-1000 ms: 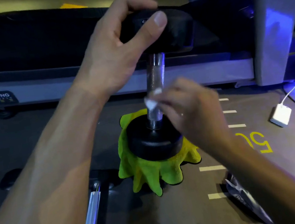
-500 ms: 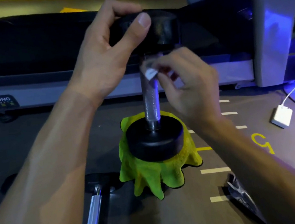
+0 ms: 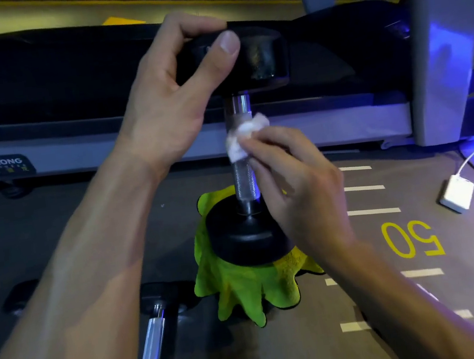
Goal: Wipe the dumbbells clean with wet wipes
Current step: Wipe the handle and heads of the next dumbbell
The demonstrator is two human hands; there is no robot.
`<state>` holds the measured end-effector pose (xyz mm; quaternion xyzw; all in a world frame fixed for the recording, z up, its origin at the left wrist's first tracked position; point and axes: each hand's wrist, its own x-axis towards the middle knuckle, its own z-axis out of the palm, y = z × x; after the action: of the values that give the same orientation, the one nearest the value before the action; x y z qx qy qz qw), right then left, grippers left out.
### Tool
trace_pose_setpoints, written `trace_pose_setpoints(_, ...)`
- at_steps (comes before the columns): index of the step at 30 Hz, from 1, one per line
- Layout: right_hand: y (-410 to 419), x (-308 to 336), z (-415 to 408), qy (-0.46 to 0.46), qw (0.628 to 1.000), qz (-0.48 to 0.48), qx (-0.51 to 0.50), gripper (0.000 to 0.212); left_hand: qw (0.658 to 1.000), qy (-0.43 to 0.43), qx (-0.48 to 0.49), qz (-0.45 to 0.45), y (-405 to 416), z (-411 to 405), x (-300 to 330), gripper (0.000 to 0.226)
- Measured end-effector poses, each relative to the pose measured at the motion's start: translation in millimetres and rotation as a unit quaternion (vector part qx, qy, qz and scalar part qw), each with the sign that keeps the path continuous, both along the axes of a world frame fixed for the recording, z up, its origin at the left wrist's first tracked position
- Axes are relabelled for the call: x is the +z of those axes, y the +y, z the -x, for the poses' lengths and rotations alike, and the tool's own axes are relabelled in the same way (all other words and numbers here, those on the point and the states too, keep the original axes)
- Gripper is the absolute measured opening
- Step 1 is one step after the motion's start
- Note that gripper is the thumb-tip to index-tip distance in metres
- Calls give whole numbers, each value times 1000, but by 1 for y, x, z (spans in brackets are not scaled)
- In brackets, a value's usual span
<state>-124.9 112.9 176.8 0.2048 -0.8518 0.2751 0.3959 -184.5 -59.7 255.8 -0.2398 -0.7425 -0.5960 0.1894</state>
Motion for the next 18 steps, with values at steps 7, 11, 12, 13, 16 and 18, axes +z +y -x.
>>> trace_pose_setpoints(7,-4,19,5,-9,999,-22,24,33,1000,0,4,10,1,-4,1,24)
trace_pose_setpoints(11,9,-5,-21,-71,991,-106,52,38,1000,-3,13,0,-1,-2,0,22)
trace_pose_setpoints(12,10,0,-20,-71,989,-113,59,40,1000,-3,14,-1,-1,-3,0,22)
trace_pose_setpoints(13,9,8,-14,-66,990,-109,59,41,1000,-3,13,1,0,-4,0,21)
trace_pose_setpoints(16,5,32,0,-59,995,-63,44,40,1000,0,6,17,4,-7,2,22)
trace_pose_setpoints(18,8,27,-7,-80,992,-75,64,37,1000,2,17,22,4,-8,4,22)
